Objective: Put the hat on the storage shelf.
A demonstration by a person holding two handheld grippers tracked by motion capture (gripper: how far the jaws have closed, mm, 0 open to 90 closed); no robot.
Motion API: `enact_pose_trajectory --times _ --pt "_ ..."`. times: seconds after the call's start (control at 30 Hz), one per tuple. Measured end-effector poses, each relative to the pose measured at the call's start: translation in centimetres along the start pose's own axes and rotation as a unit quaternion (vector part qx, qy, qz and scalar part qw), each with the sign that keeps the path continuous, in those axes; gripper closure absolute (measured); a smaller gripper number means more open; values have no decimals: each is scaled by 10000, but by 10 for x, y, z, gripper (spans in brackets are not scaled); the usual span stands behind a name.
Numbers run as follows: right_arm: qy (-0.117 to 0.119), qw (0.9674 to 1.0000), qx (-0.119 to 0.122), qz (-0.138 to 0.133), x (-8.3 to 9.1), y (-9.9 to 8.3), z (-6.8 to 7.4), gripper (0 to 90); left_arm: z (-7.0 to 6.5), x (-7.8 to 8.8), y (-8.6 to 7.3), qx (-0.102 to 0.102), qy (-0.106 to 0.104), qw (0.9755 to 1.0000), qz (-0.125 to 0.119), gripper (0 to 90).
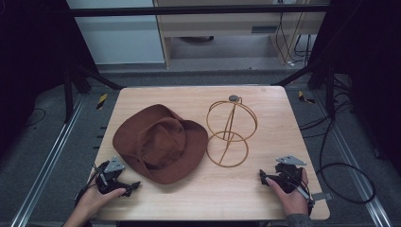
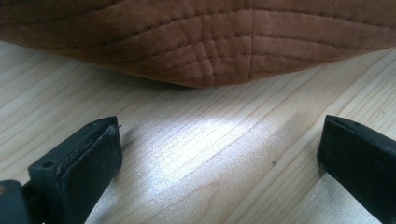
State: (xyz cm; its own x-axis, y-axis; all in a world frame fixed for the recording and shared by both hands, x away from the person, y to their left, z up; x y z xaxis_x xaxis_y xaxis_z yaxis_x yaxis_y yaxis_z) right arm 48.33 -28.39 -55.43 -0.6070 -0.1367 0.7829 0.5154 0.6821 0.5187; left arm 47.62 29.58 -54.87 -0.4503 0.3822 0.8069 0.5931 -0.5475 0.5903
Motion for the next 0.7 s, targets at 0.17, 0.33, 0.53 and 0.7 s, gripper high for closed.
enact_pose_trajectory --times 0.17,0.33,0.53,0.7 --pt "0 10000 3 0 0 0 0 6 -2 0 0 -24 -16 10000 25 0" --pt "0 10000 4 1 0 0 0 6 -10 4 1 -157 -135 9997 109 38" --pt "-7 10000 51 -13 0 0 -1 6 -13 13 3 -84 -187 9998 -78 52" --pt "-7 10000 39 -9 0 0 -1 6 -14 24 7 -96 -230 9990 -365 71"
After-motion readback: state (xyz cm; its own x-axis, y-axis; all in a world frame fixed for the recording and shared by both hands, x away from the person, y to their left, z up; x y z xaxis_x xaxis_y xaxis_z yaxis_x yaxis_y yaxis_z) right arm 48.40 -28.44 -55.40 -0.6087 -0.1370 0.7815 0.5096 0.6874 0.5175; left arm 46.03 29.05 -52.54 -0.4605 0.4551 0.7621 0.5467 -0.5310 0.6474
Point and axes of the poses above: each handheld gripper's, and its own axes: x roughly backward along the jaws, y roughly out of its top, z roughly to its left, the point moved 6 cm from there along -x, roughly forward along the jaws, and after that the axes turned 5 degrees about z, right-handed, at the moved point
